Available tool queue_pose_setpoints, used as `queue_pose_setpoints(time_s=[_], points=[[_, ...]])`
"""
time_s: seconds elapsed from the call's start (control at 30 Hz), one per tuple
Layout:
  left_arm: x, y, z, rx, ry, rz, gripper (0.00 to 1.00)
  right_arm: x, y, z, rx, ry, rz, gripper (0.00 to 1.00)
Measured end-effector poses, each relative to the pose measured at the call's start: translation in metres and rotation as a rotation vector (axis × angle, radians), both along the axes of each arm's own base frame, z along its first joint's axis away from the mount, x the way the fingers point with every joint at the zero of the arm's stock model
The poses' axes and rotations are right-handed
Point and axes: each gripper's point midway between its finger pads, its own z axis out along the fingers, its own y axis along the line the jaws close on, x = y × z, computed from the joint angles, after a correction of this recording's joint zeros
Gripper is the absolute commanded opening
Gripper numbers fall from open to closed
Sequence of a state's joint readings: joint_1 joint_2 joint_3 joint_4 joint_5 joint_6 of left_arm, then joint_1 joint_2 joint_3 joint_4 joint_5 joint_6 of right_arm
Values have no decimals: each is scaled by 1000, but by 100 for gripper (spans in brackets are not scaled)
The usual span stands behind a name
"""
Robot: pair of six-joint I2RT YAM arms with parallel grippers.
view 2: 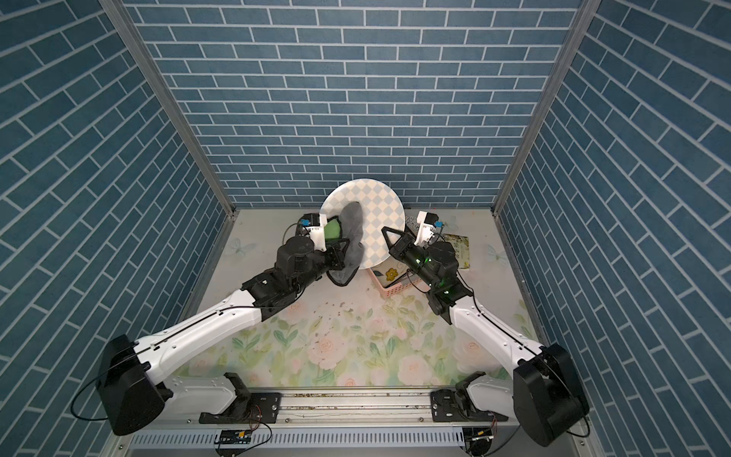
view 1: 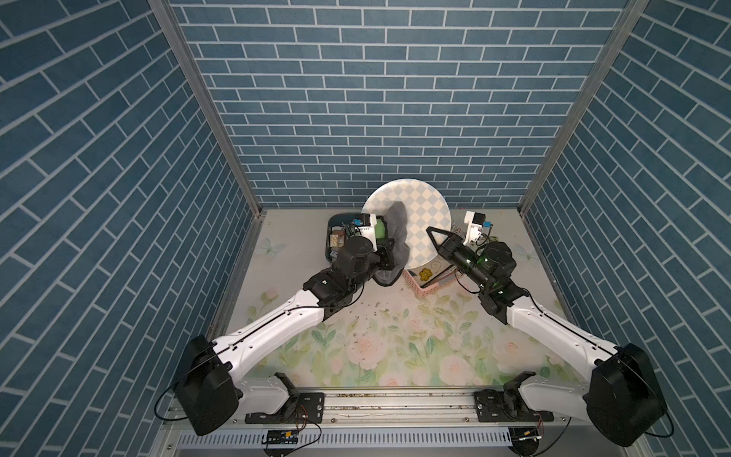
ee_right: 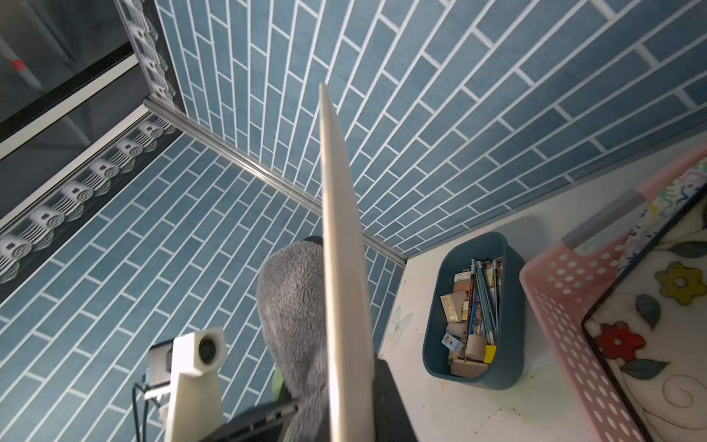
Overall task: Wipe the wet plate dry
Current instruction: Wipe the plate with towel.
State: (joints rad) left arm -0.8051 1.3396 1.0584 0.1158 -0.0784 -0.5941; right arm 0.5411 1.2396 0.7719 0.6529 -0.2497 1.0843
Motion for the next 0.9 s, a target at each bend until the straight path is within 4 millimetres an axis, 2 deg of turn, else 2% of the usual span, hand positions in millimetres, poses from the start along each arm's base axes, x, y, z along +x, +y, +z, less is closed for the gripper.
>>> queue_pose_setpoints(time_s=[0.03, 0.1, 0.17, 0.23, 0.3, 0.33, 0.37, 0.43, 0.57, 0.63, 0.7, 0.77, 0.83, 0.87, 0.9], points=[[-5, -12, 0, -5, -2, -37, 0, 3, 0, -1, 2, 6, -10, 0], [-10, -23, 0, -14, -4, -73, 0, 6, 0, -1, 10, 12, -18, 0], [-4, -11, 5, -33, -1, -56, 0, 6, 1, 3, 21, 8, -16, 0], [19, 28, 14, -57, 1, 39, 0, 4, 0, 9, 38, -5, -12, 0], [45, 78, 24, -70, -13, 175, 0, 1, 1, 16, 52, -22, -1, 0], [54, 96, 30, -73, -22, 224, 0, -1, 2, 17, 48, -31, 8, 0], [59, 105, 37, -80, -34, 244, 0, -5, 6, 17, 48, -33, 23, 0], [60, 98, 46, -85, -48, 222, 0, -13, 16, 21, 53, -45, 58, 0], [46, 48, 52, -68, -73, 109, 0, -17, 35, 18, 29, -55, 106, 0], [41, 41, 49, -65, -66, 86, 0, -20, 41, 13, 20, -44, 129, 0], [47, 64, 47, -84, -53, 120, 0, -22, 43, 11, 9, -41, 136, 0], [65, 118, 51, -109, -52, 235, 0, -26, 45, 12, -1, -47, 148, 0], [78, 161, 59, -125, -67, 333, 0, -31, 48, 16, -21, -69, 162, 0], [82, 170, 64, -129, -75, 350, 0, -34, 52, 21, -22, -86, 178, 0], [86, 168, 69, -129, -83, 347, 0, -38, 56, 31, -29, -123, 186, 0]])
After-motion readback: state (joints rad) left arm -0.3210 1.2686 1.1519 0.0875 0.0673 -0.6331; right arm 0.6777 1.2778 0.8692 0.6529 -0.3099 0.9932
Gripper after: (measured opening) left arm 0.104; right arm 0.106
